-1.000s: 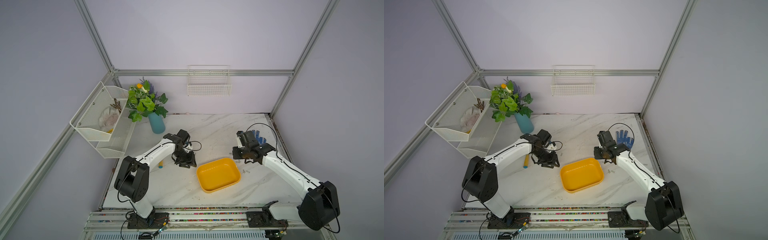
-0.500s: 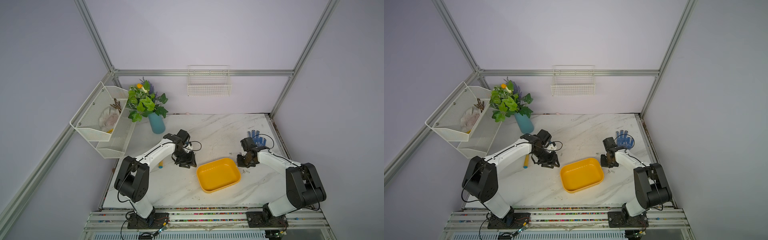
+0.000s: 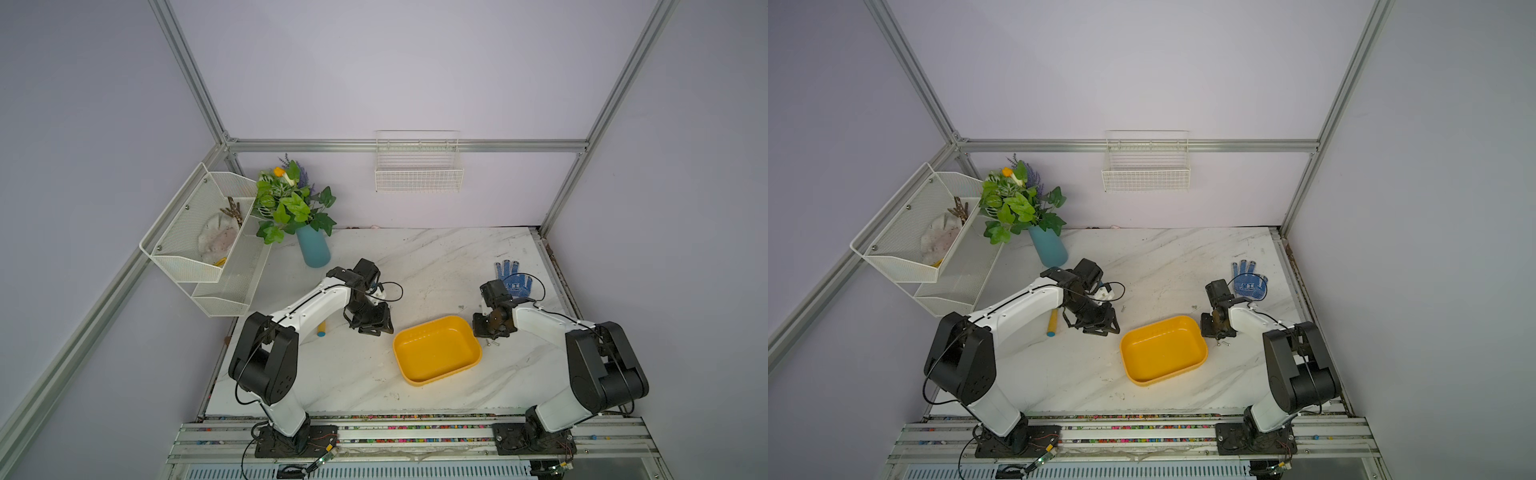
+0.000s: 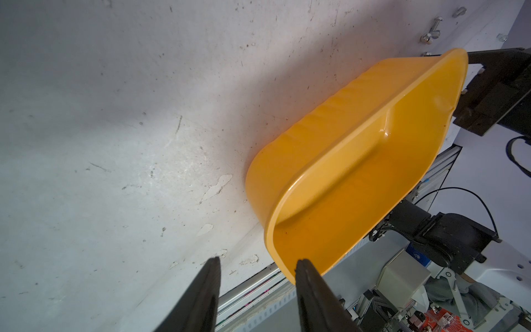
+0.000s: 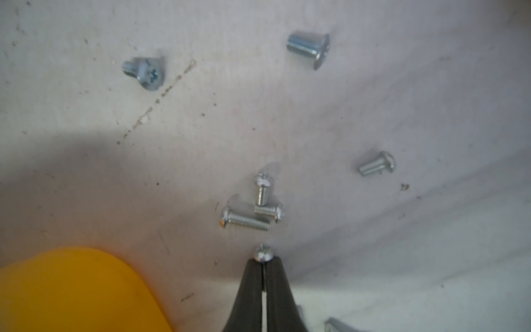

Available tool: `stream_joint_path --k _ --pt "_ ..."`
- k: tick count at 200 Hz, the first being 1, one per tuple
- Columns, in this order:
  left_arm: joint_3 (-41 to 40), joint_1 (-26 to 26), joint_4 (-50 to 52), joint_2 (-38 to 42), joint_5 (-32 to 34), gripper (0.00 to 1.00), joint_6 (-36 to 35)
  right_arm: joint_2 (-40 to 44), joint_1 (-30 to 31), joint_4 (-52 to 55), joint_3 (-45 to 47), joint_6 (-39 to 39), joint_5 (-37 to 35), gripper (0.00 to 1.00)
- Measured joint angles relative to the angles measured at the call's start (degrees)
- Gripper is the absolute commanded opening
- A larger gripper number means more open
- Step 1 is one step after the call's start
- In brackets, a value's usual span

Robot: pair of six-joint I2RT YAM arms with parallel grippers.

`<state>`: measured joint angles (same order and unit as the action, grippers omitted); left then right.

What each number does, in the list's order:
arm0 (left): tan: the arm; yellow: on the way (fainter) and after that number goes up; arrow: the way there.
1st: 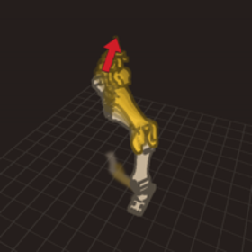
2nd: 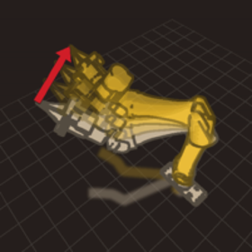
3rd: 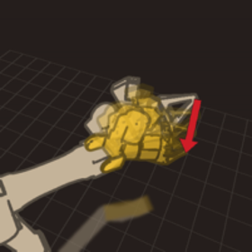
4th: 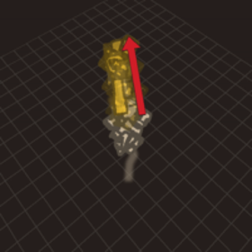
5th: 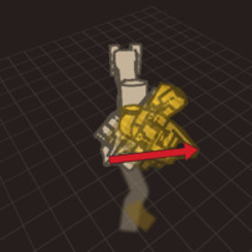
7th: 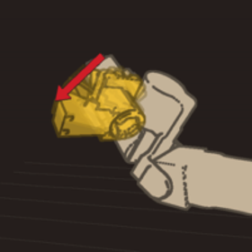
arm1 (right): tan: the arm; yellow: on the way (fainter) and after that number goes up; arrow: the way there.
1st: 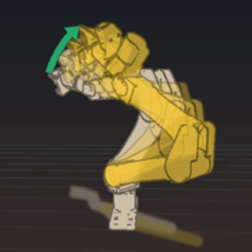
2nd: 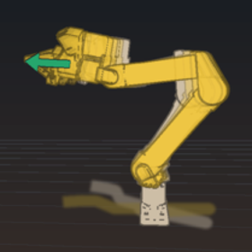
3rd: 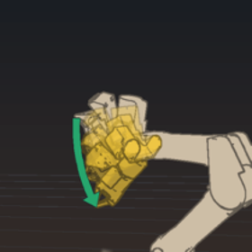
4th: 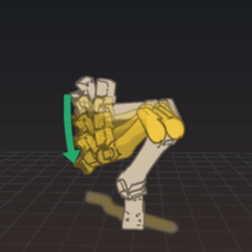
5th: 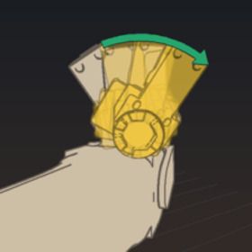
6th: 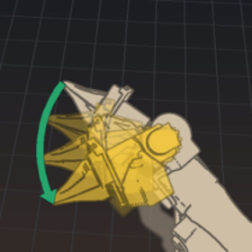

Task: Take out the screws from the storage box
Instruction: Place the screw at the center of the board.

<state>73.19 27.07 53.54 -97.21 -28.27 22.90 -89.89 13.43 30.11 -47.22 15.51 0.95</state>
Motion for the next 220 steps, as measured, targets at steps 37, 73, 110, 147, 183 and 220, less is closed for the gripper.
stream_joint_path --k 37,73,110,147,183,220 --pt "0.0 0.0 0.0 0.0 0.0 0.48 0.0 1.0 0.0 0.2 0.5 -0.2 0.2 0.15" --pt "0.0 0.0 0.0 0.0 0.0 0.48 0.0 5.0 0.0 1.1 0.7 -0.3 0.3 0.26" --pt "0.0 0.0 0.0 0.0 0.0 0.48 0.0 5.6 0.0 1.4 0.7 -0.3 0.2 0.3" --pt "0.0 -0.1 -0.1 0.5 2.8 1.0 0.0 9.1 0.0 1.4 0.6 -0.5 -0.1 0.98" --pt "0.0 -4.1 -3.4 9.2 9.9 1.0 -1.2 17.9 -0.2 -2.8 -0.6 -1.1 -3.0 0.99" --pt "0.1 -9.4 -7.4 16.1 18.5 1.0 -4.1 20.8 -1.4 -10.9 -1.6 -2.5 -5.8 0.99"
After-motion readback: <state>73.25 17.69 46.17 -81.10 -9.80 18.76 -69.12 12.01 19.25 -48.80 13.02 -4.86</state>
